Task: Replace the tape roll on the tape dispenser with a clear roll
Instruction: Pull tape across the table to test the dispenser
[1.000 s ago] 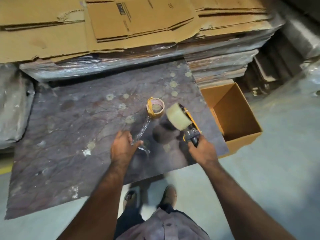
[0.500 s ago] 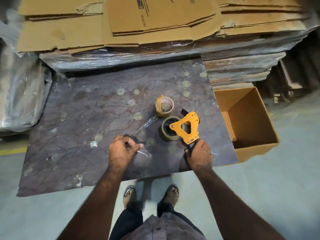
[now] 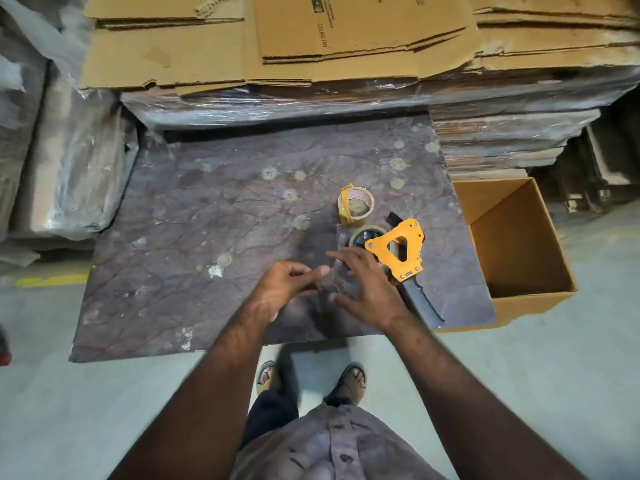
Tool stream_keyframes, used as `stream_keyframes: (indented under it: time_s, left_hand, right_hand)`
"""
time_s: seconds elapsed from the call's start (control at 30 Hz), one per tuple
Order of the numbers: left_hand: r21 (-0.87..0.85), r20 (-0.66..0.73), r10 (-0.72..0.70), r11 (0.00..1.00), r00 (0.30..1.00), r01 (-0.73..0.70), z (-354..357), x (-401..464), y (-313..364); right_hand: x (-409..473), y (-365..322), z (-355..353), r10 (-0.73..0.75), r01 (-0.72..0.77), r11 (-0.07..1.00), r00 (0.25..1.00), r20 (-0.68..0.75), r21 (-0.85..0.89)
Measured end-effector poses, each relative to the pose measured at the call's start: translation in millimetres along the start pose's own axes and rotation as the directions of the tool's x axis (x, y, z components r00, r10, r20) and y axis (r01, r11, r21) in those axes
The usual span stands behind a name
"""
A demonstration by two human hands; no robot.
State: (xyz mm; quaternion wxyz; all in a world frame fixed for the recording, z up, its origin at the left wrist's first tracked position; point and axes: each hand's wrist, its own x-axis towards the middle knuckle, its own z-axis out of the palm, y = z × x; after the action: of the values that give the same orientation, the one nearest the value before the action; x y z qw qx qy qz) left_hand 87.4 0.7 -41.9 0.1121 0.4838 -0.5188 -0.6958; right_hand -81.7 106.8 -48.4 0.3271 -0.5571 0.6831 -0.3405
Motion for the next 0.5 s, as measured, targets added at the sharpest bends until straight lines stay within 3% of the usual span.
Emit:
stream_keyframes:
  time_s: [0.1, 0.37, 0.5]
  left_hand:
    - [-0.13, 0.096, -0.036, 0.99, 0.995, 0.048, -11.0, -9.1, 0.7]
    - [-0.221, 0.102, -0.215, 0.947, 0.971, 0.233, -49.8, -16.6, -8.5]
    - [-0.292, 0.055, -0.226, 0.928, 0.973, 0.232, -51.0, -13.4, -14.0]
  right_hand:
    - [18.4, -10.8, 6.3, 0.032, -0.036, 0.999, 0.992, 0.119, 0.033]
    - [33.2, -49.4, 38.2, 0.178, -0.228, 0.873, 0.972, 0.154, 0.431]
    - [46.0, -51.6, 66.8, 0.428, -0.401, 0.775, 0.902, 0.062, 0.489]
